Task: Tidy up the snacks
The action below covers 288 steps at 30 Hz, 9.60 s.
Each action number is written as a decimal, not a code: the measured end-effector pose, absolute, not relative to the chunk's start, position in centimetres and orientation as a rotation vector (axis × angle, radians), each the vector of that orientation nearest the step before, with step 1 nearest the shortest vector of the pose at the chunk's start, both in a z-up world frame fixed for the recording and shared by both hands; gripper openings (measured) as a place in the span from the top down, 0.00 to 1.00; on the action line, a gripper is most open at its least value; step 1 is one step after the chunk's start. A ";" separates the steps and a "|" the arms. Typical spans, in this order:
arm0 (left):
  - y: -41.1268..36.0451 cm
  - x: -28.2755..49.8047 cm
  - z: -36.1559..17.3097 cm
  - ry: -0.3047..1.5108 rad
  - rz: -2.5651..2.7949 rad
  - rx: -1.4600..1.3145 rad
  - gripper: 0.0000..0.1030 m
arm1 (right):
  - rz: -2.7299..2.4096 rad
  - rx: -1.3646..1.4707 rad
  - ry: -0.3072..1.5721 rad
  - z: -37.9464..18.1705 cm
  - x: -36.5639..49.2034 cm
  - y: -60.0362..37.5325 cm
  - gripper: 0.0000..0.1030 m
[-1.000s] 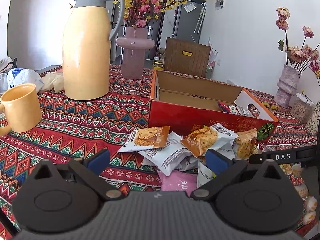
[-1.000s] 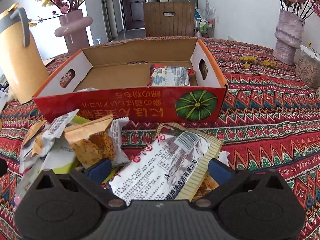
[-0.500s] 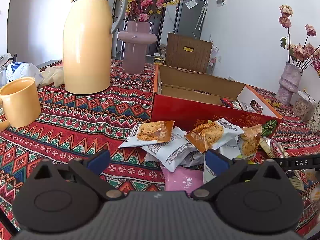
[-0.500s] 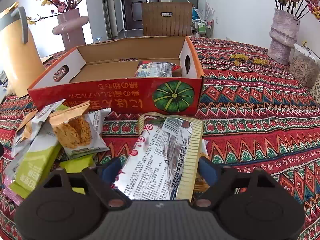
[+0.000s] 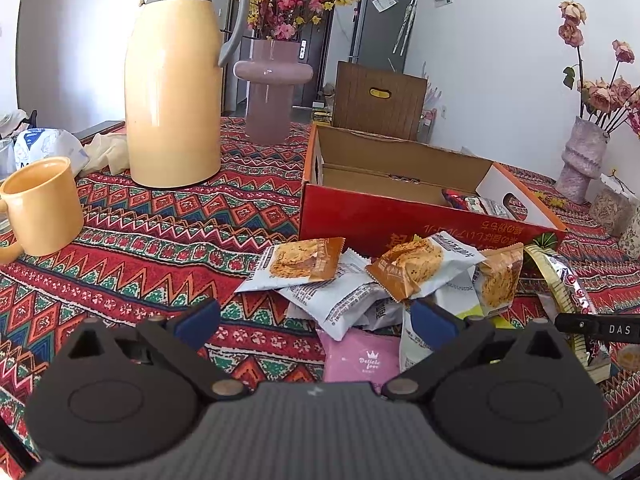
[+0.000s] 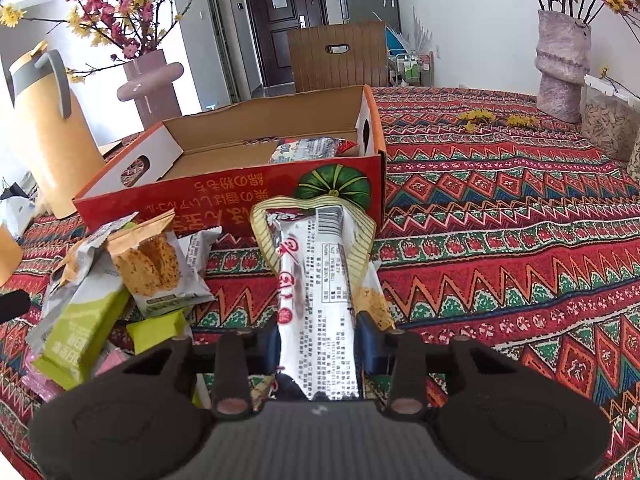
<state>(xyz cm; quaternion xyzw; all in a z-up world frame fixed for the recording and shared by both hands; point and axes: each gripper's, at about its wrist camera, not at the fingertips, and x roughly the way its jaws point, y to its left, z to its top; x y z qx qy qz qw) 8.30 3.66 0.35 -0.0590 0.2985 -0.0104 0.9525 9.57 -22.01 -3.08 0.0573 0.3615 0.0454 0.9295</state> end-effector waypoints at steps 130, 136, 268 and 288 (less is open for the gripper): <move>-1.8 25.6 4.2 0.480 0.056 -0.063 0.40 | 0.086 0.126 0.453 1.1 24.8 -20.4 0.66; -1.6 26.8 1.5 0.506 0.053 -0.050 0.40 | 0.083 0.111 0.489 -0.2 25.4 -20.2 0.66; 5.3 1.3 -2.4 0.600 -0.108 -0.140 0.00 | 0.295 -0.277 0.522 -5.0 -2.2 -9.7 0.21; 4.4 1.7 -2.3 0.610 -0.104 -0.124 0.00 | 0.327 -0.100 0.564 -5.4 -1.2 -12.6 0.34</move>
